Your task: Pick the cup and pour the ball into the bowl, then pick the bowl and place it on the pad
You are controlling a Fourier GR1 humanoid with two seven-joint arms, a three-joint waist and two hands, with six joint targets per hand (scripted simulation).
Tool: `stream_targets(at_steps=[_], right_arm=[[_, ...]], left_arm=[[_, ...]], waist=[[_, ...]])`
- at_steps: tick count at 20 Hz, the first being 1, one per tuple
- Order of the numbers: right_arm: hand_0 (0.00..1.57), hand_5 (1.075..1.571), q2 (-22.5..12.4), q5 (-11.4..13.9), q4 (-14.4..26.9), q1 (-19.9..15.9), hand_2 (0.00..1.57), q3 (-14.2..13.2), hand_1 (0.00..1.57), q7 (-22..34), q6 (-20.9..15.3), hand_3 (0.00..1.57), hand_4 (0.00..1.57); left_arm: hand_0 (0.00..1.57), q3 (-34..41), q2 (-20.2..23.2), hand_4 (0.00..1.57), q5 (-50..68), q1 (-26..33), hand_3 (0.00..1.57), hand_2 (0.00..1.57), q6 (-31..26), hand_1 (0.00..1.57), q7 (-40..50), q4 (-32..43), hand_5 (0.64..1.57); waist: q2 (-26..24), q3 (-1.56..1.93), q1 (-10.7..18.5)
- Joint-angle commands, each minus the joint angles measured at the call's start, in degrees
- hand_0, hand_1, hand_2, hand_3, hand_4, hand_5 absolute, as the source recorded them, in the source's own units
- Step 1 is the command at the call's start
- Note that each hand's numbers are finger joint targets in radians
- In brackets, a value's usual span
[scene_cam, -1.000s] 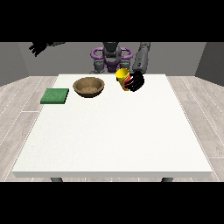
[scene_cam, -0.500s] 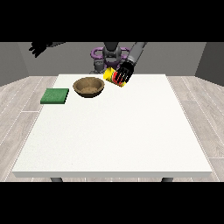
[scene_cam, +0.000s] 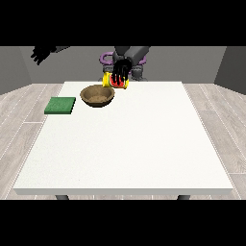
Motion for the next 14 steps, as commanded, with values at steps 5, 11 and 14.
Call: stream_targets(at_steps=[5, 11, 14], right_arm=[[0.00, 1.552, 0.61, 1.92, 3.10, -3.12, 0.00, 1.36, 0.00, -0.20, -1.52, 0.29, 0.69], [0.00, 1.549, 2.06, 1.49, 4.50, -2.97, 0.00, 2.12, 0.00, -2.62, 0.39, 0.33, 0.69], [0.00, 1.550, 2.22, 2.94, 4.29, -5.83, 0.00, 3.85, 0.00, 1.78, -2.96, 0.17, 0.71]], left_arm=[[1.22, -10.58, -0.48, 1.06, -11.20, -7.27, 1.57, 1.57, -14.44, 1.22, 10.16, 0.74, 1.571], [0.33, -15.67, -0.50, 1.09, -12.54, -3.32, 1.57, 1.28, -23.10, 0.33, 11.71, -6.17, 1.569], [0.00, -17.55, -0.50, 1.12, -11.02, -1.72, 1.57, 1.14, -29.17, 0.00, 11.40, -12.73, 1.571]], waist=[[-1.84, -0.06, -0.31], [-0.46, -0.11, -2.67], [-2.97, -0.13, -1.66]])
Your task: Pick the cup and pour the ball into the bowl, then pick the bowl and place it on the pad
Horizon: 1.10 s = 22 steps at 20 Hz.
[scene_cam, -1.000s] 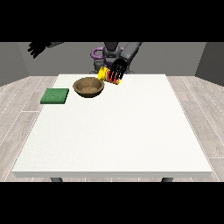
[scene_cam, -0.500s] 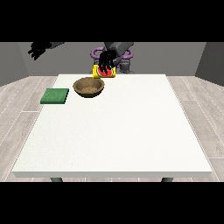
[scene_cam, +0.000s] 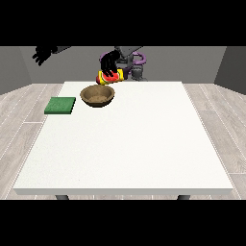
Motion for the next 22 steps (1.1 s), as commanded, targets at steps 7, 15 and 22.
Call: stream_targets(at_steps=[7, 15, 22], right_arm=[[0.00, 1.551, 0.15, 0.54, -0.49, 3.49, 0.00, -1.07, 0.00, 0.14, -2.63, 0.11, 0.74], [0.00, 1.556, 2.32, 2.40, -0.64, 6.33, 0.00, -0.78, 0.00, -1.00, -5.80, 0.00, 0.79], [0.00, 1.563, 7.26, 4.38, 0.39, 8.13, 0.00, -0.16, 0.00, -4.36, -10.54, 0.00, 0.75]], left_arm=[[0.80, 12.98, 5.14, 1.17, 10.26, 5.84, 1.56, 1.57, 8.67, 0.80, -4.37, -11.27, 1.561], [0.00, 39.60, 8.59, 1.16, 41.89, 9.12, 0.00, 0.00, 13.17, 0.00, -17.20, -24.23, 1.561], [0.00, 56.09, 13.05, 1.05, 67.82, 10.57, 0.00, 0.00, -3.69, 0.00, -26.09, -29.76, 1.566]], waist=[[-2.66, -0.20, 5.20], [-3.54, -0.91, 11.71], [0.09, -0.32, 16.42]])
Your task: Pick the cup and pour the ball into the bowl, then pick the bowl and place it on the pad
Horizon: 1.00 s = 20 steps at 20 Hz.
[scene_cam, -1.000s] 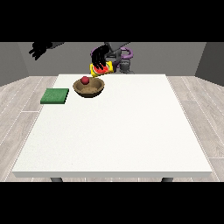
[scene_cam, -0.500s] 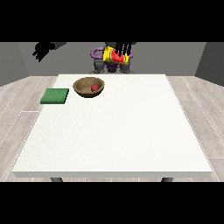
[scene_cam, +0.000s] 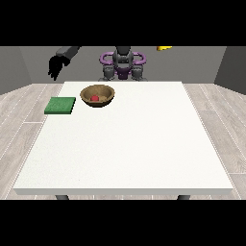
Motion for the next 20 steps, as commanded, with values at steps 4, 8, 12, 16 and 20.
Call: stream_targets(at_steps=[4, 8, 12, 16, 20], right_arm=[[0.00, 1.566, 6.10, 2.37, 1.69, 2.02, 0.00, 0.70, 0.00, -6.53, -4.89, 0.00, 0.73], [0.00, 1.567, 9.61, 3.41, 3.79, 2.13, 0.00, 2.30, 0.00, -9.15, -6.50, 0.00, 0.74], [0.00, 1.566, 6.59, 2.93, 9.84, -1.21, 0.00, 1.15, 0.00, -15.48, -2.05, 0.00, 0.69], [0.00, 1.558, 8.20, 3.49, 14.49, -4.44, 0.00, 2.94, 0.00, -16.82, -2.46, 0.00, 0.58], [0.00, 1.558, 6.30, 3.56, 20.97, -8.13, 0.00, 1.86, 0.00, -21.08, -1.10, 0.00, 0.55]], left_arm=[[0.00, 14.28, 9.98, 1.06, 21.34, 1.24, 0.00, 0.00, -19.99, 0.00, -6.07, -1.85, 1.561], [0.00, 17.12, 14.17, 1.05, 24.81, 3.28, 0.00, 0.00, -24.44, 0.00, -4.26, -1.09, 1.555], [0.00, 19.63, 18.23, 0.99, 27.93, 3.87, 0.00, 0.00, -28.00, 0.00, -6.02, -1.59, 1.561], [0.00, 20.59, 19.57, 1.00, 28.99, 7.59, 0.00, 0.00, -27.10, 0.00, -6.28, -3.35, 1.542], [0.00, 20.45, 21.55, 1.01, 29.89, 6.77, 0.00, 0.00, -27.62, 0.00, -6.15, -5.85, 1.535]], waist=[[5.26, 0.45, 5.29], [5.80, 0.53, 4.33], [11.60, 0.56, 3.59], [10.57, 0.55, 1.16], [13.62, 0.57, 1.66]])
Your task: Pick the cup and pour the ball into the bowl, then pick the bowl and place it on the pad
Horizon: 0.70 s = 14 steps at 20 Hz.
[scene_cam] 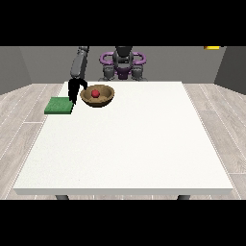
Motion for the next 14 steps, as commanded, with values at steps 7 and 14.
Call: stream_targets(at_steps=[7, 14], right_arm=[[0.00, 1.549, -1.45, -0.14, 12.29, -5.40, 0.00, -1.98, 0.00, -7.52, -0.34, 0.00, 0.48], [0.00, 1.547, 1.78, 1.27, 9.02, -5.57, 0.00, 0.17, 0.00, -7.55, -3.13, 0.00, 0.44]], left_arm=[[0.00, 0.21, 1.93, 1.01, 4.00, 2.32, 0.00, 0.00, -0.85, 0.00, 2.90, -6.09, 1.534], [0.00, 1.64, 3.78, 1.02, 5.55, 1.66, 0.00, 0.00, -2.19, 0.00, 2.23, -4.62, 1.536]], waist=[[2.57, 0.02, 1.51], [4.25, -0.01, 1.65]])
